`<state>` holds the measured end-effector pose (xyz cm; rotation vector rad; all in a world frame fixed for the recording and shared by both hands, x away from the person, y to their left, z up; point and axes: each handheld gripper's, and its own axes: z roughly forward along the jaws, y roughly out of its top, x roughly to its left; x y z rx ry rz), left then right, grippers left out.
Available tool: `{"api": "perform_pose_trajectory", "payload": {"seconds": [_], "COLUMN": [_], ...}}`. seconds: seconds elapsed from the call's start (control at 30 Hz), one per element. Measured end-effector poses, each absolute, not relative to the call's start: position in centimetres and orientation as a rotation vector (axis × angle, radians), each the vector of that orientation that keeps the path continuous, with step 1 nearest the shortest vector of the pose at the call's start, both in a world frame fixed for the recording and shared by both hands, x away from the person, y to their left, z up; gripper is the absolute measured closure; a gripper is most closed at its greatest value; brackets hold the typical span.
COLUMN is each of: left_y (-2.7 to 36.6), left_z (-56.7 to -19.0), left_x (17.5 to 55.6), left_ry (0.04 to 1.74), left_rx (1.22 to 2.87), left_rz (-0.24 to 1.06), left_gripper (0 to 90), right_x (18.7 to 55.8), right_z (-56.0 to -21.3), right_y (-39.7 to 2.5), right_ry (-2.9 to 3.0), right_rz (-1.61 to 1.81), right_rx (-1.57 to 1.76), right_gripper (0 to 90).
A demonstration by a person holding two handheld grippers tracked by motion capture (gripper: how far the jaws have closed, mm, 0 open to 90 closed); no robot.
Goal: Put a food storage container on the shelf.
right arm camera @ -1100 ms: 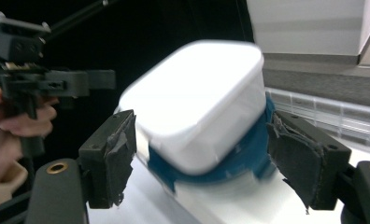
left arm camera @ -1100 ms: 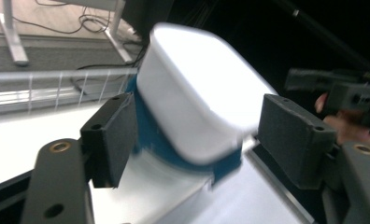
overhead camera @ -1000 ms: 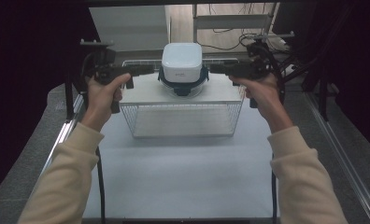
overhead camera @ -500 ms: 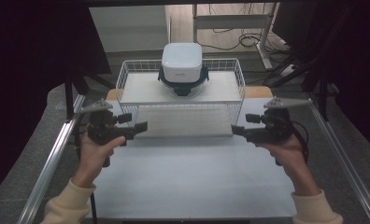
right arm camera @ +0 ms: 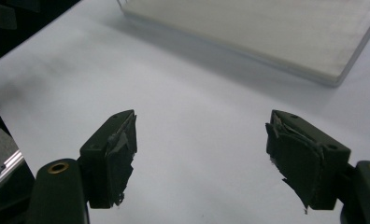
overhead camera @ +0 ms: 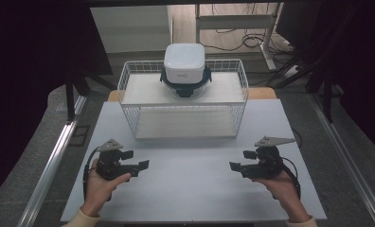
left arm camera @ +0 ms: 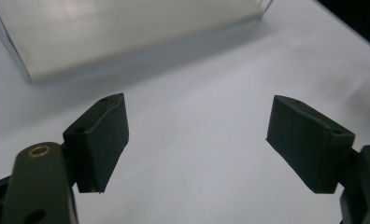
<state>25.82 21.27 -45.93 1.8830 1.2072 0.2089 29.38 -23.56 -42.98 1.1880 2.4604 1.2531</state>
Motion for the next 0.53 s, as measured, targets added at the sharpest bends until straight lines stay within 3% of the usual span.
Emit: {"api": "perform_pose_trajectory", "payload": {"seconds": [0.53], "left_y": [21.27], "left_z": [-46.55], "left_x": [25.91], "left_ry": [1.226], "left_rx": [1.896], "left_rz": [0.24], "left_gripper": [19.8], "right_x": [29.15], "right_z": [-43.52], "right_y": [-23.35], "right_ry": [2.445], "right_rz": [1.237], "right_rx": [1.147], "right_gripper": [23.6]}}
